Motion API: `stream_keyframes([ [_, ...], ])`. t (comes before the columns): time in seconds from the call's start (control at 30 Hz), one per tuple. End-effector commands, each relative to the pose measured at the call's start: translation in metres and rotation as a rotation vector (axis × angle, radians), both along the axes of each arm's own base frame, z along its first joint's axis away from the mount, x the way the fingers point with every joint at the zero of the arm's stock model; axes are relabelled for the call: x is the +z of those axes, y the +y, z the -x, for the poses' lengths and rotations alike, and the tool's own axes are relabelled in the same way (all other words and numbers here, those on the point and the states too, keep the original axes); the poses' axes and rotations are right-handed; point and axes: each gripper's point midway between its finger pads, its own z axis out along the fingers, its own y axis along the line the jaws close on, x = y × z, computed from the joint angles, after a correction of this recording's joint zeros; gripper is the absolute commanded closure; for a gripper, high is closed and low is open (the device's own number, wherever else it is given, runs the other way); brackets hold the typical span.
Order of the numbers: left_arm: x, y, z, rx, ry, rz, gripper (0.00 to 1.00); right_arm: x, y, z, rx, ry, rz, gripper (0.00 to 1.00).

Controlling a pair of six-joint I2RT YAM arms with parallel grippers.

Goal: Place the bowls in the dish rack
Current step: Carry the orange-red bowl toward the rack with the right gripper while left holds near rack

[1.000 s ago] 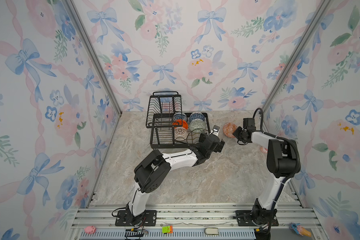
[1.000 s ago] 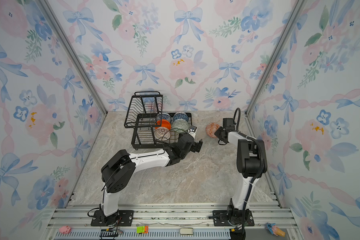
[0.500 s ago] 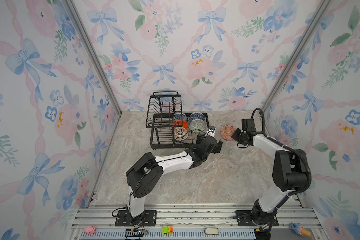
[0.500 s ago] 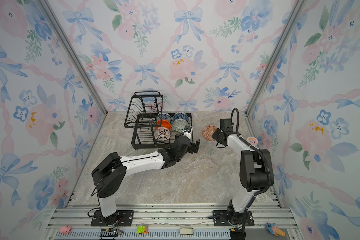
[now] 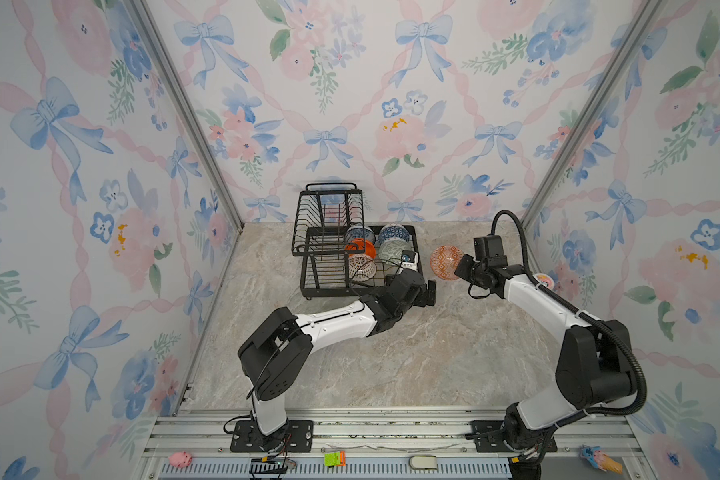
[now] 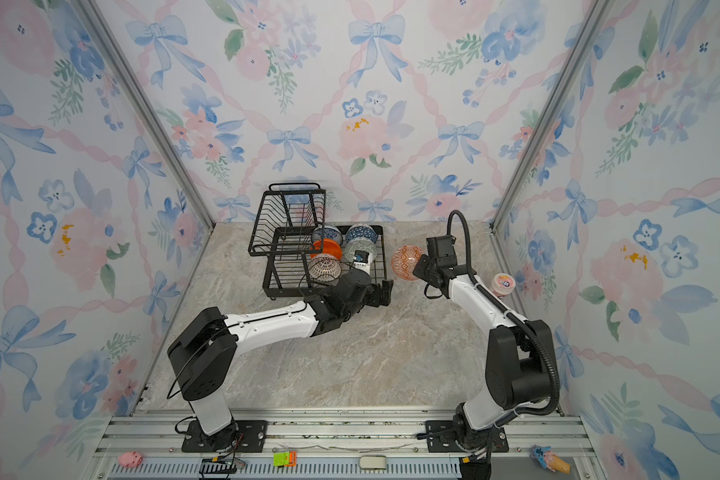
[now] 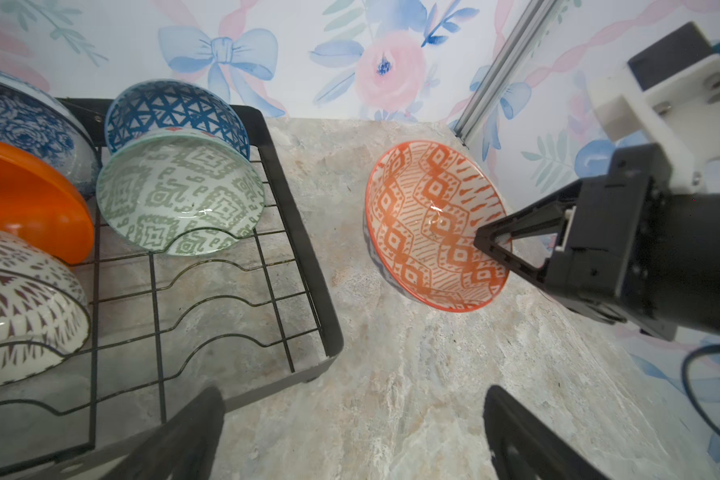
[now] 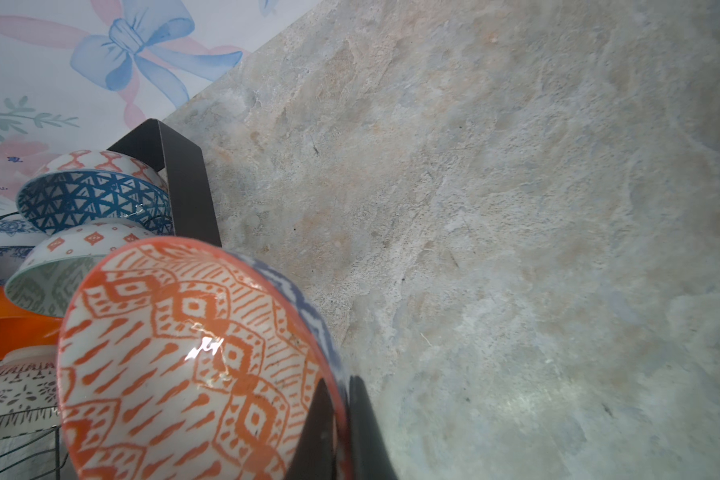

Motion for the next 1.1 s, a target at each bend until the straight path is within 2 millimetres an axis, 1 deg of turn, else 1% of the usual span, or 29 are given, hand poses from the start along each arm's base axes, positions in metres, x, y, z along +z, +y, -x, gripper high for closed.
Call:
stream_keyframes([
  [0.0,0.013,-0.003,0.000,-0.003,0.033,0.067,0.02,0.023,0.004,0.002,0.023,-0.067,0.041,1.00],
  [0.13,0.009,-0.012,-0.010,-0.007,0.072,0.115,0.04,0.024,0.004,0.005,0.019,-0.078,0.058,1.00],
  [0.3,0.010,-0.021,-0.026,0.015,0.086,0.175,0.14,0.032,0.011,0.011,0.024,-0.126,0.058,1.00],
  [0.4,0.006,-0.026,-0.036,0.018,0.107,0.210,0.20,0.037,0.015,0.014,0.024,-0.147,0.073,1.00],
  [0.5,0.003,-0.032,-0.043,0.023,0.115,0.214,0.24,0.045,0.019,0.016,0.023,-0.189,0.070,1.00],
  [0.57,0.003,-0.033,-0.047,0.030,0.114,0.211,0.29,0.050,0.021,0.019,0.026,-0.213,0.064,1.00],
  [0.67,-0.001,-0.033,-0.051,0.042,0.124,0.209,0.33,0.056,0.021,0.021,0.029,-0.239,0.058,1.00],
  [0.7,-0.001,-0.033,-0.051,0.046,0.128,0.217,0.36,0.058,0.021,0.021,0.031,-0.245,0.057,1.00],
  [0.77,-0.002,-0.033,-0.053,0.048,0.131,0.224,0.46,0.061,0.023,0.022,0.042,-0.252,0.055,1.00],
  [0.87,-0.003,-0.040,-0.053,0.031,0.138,0.231,0.58,0.062,0.024,0.023,0.045,-0.264,0.051,1.00],
  [1.07,-0.002,-0.045,-0.052,0.019,0.140,0.239,0.79,0.067,0.029,0.025,0.054,-0.294,0.034,1.00],
])
